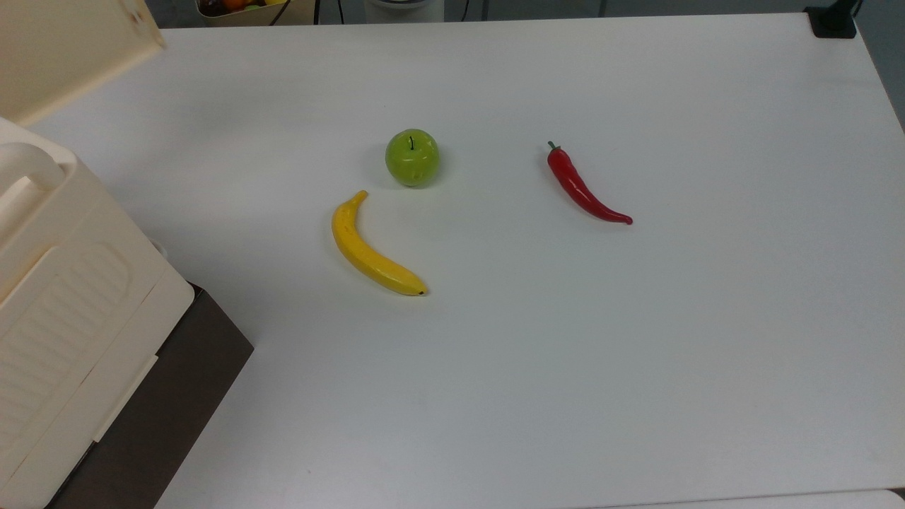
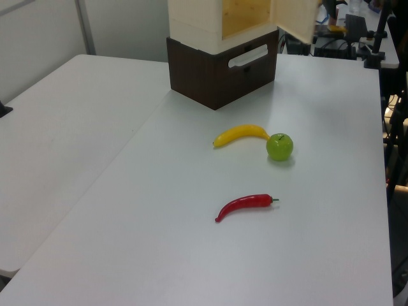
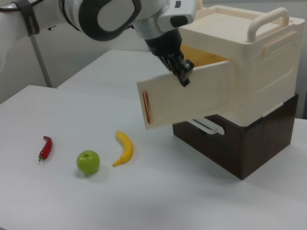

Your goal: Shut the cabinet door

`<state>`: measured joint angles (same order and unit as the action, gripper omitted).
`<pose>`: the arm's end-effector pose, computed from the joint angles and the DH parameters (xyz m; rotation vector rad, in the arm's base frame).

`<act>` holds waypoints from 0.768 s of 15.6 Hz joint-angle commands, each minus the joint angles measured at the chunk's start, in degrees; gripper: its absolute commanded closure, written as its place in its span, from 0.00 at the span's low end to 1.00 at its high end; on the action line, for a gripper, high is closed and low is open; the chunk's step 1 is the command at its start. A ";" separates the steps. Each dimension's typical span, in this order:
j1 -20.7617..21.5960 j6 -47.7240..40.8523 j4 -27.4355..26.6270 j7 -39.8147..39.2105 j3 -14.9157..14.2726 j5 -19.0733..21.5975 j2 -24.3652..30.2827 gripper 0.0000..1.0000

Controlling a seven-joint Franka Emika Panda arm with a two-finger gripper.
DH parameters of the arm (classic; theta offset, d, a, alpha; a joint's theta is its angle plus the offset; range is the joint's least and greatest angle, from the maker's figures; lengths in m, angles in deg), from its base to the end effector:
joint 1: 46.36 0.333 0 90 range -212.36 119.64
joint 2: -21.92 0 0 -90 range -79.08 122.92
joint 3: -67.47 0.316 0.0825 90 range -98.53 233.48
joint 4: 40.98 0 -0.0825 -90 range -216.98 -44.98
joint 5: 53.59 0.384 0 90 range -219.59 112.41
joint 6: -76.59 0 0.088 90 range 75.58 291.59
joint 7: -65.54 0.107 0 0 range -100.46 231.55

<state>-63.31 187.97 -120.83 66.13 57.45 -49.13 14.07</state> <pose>0.5663 -0.2721 0.6712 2.9433 -0.7320 0.6412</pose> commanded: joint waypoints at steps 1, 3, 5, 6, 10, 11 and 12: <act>1.92 7.51 -0.83 3.01 -0.35 3.70 -1.89 1.00; 2.53 13.91 -0.83 4.85 0.18 4.41 -3.30 1.00; 3.15 21.21 -0.91 8.19 0.18 4.33 -4.88 0.99; 3.15 23.33 -0.91 9.16 0.18 4.24 -5.41 0.99; 2.98 23.97 -0.91 9.26 0.18 3.97 -5.85 0.99; 3.15 23.88 -0.91 9.08 0.27 3.97 -5.77 0.98; 3.24 23.53 -1.00 9.00 0.18 3.89 -5.77 0.97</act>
<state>-60.46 210.82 -121.08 74.27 57.68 -45.56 7.60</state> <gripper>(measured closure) 0.978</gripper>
